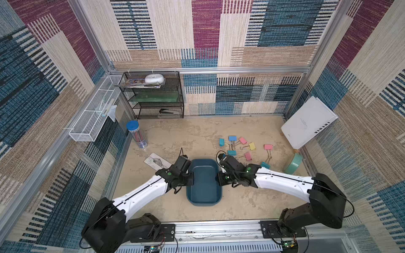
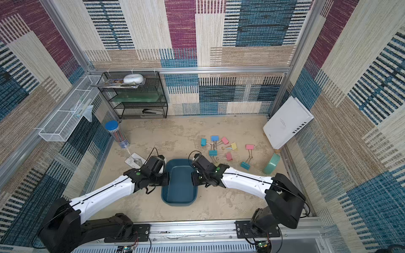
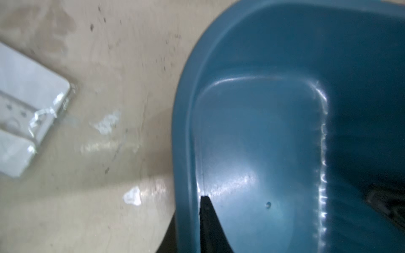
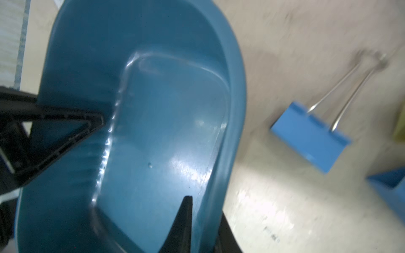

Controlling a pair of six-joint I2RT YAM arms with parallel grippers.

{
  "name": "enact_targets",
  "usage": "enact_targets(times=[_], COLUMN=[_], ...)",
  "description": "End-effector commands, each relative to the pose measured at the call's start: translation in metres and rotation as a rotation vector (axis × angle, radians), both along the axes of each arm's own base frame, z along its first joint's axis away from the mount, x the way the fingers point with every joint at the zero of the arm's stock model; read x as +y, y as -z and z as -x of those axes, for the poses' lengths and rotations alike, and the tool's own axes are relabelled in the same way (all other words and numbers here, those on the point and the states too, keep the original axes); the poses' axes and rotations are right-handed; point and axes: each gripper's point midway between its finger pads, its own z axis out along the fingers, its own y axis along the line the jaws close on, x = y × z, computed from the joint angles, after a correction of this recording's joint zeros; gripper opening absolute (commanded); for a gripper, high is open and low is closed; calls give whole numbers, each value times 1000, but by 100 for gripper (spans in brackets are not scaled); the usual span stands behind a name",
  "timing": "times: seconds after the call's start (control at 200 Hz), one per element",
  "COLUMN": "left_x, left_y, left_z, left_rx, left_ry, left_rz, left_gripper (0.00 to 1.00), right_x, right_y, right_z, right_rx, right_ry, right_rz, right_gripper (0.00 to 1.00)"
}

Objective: Put the binder clips in the storage box
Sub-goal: Place the storage box at the center of the board, then pick up the binder clip at the center of the board.

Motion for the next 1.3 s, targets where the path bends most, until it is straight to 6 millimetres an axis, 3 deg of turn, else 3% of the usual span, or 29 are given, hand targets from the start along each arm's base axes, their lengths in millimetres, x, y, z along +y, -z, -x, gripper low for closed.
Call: enact_targets(times=[0.0,0.115,0.301,0.401,0.606,0.746,0.892,1.122,1.297], left_x=[10,23,31,32,36,37,33,33,35], left_y=[5,22,38,38,30,23,21,14,11], left_z=[16,27,26,23,21,20,19,17,18], left_rx=[-26,-9,1,3,-23,-45,-44,-62,-65], left_ry=[-80,-88,-102,-98,-117,-114,-95,-90,-89], left_rz=[14,-37,-97,-122,-125,-120,-113,-112,-115], left_gripper=[17,21,37,48,60,69,71,72,72], right_x=[2,-3,-7,-12,-41,-64,-60,-39,-34], right_y=[10,28,22,16,-20,-4,21,21,37], right_z=[27,38,27,20,-6,-23,-38,-74,-81], right_rx=[40,66,15,-20,-99,-56,-6,-27,28], right_ry=[12,22,62,63,179,256,265,259,250], right_rz=[-59,-27,18,85,86,93,123,114,147], right_gripper=[19,21,47,65,76,87,90,89,89])
